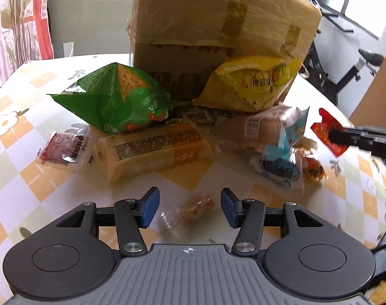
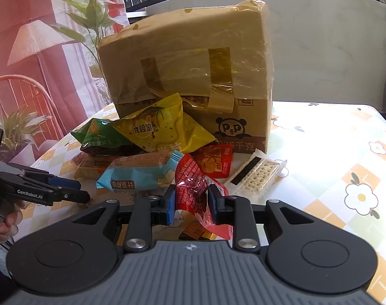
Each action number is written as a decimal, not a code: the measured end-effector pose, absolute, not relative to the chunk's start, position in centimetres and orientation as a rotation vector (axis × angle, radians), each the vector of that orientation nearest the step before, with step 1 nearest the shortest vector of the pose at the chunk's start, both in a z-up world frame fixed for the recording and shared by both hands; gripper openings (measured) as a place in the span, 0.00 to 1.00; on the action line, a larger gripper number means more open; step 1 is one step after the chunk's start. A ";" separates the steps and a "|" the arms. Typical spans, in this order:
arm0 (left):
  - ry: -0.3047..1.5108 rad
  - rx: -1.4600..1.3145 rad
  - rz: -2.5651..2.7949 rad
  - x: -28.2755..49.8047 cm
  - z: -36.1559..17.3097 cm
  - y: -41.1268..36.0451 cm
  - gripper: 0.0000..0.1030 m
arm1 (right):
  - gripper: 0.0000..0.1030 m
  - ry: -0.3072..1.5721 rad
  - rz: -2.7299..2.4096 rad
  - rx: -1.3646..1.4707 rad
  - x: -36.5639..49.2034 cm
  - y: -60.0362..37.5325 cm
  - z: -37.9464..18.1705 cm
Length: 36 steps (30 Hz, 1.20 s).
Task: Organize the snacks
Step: 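Grasp the small brown wrapped candy with the left gripper while the right holds the red packet, then carry both snacks over the box and open both grippers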
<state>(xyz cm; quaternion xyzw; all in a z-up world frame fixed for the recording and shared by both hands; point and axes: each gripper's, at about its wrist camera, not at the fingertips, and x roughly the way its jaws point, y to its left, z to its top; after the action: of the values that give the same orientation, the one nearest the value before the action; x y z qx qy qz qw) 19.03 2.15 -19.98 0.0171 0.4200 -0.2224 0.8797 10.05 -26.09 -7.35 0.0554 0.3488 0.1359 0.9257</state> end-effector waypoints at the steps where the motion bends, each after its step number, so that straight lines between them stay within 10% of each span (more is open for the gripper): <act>1: 0.876 0.053 -0.465 18.9 -20.0 2.2 0.54 | 0.27 0.715 0.280 0.114 10.0 -26.1 -7.3; 12: 0.855 0.163 -0.486 19.1 -21.0 1.9 0.49 | 0.27 0.716 0.289 0.107 10.1 -25.8 -7.4; 17: 0.835 0.212 -0.501 19.1 -21.1 1.0 0.17 | 0.27 0.717 0.287 0.108 10.1 -25.8 -7.4; 36: 0.499 -0.003 -0.543 20.6 -8.3 0.5 0.17 | 0.27 0.499 0.361 0.048 12.3 -26.1 -0.2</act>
<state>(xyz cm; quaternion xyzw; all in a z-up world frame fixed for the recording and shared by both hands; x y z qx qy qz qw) 20.60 0.54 -8.28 -0.0017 0.2438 -0.2655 0.9328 12.27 -26.10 -0.18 0.0238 0.2454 0.1778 0.9527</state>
